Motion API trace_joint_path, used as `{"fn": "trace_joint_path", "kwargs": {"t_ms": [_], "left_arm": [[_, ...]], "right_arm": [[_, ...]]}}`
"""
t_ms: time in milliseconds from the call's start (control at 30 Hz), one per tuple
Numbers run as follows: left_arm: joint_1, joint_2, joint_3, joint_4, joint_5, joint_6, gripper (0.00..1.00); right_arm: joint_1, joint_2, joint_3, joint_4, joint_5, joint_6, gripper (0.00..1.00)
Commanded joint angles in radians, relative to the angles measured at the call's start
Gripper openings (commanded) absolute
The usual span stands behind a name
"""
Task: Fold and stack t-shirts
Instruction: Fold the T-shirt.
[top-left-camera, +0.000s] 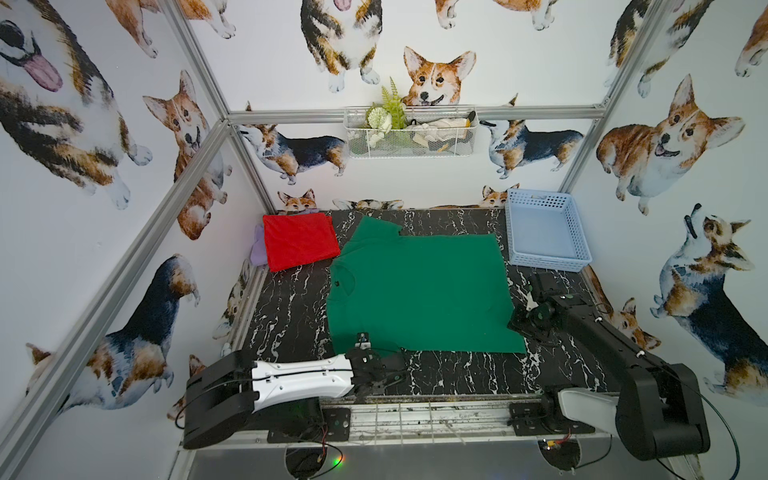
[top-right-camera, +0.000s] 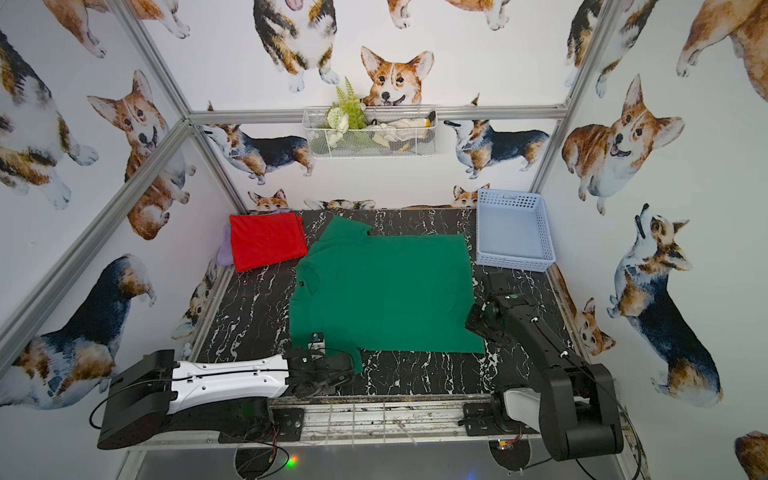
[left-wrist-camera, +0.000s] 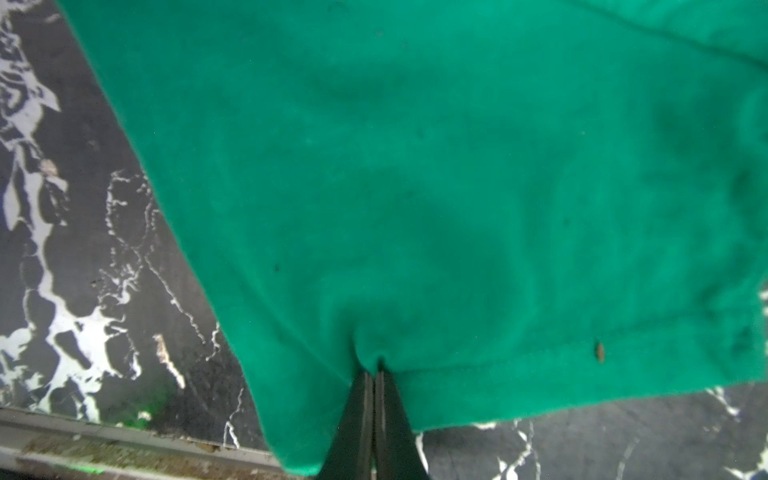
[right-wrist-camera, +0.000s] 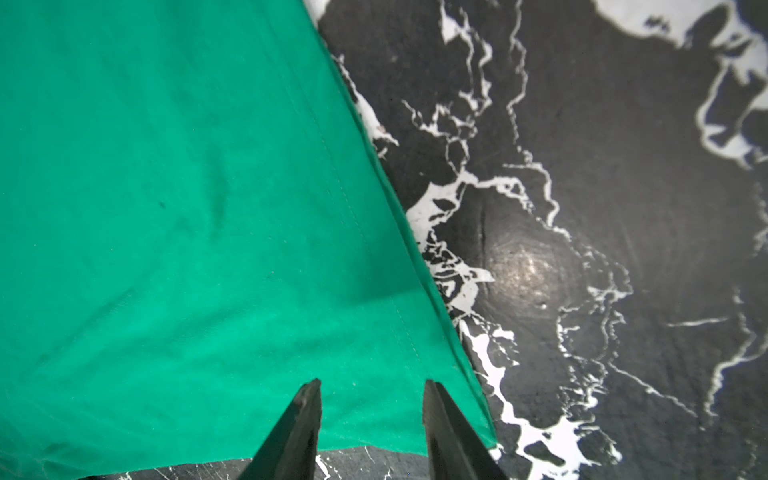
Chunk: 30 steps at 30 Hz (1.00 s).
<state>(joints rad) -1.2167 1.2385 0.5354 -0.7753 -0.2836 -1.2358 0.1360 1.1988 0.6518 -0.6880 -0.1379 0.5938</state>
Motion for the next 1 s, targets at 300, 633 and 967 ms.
{"fn": "trace_joint_path", "kwargs": {"t_ms": [300, 633, 967], "left_arm": [[0.002, -0.090, 0.028, -0.083, -0.026, 0.001, 0.00], [0.002, -0.184, 0.005, -0.110, -0.058, -0.001, 0.00], [0.003, -0.203, 0.034, -0.134, -0.102, 0.010, 0.00]], "right_arm": [[0.095, -0.070, -0.073, -0.034, 0.031, 0.080, 0.45], [0.119, -0.036, -0.119, 0.010, 0.050, 0.112, 0.41], [0.120, -0.010, -0.132, 0.044, 0.045, 0.107, 0.00]]}}
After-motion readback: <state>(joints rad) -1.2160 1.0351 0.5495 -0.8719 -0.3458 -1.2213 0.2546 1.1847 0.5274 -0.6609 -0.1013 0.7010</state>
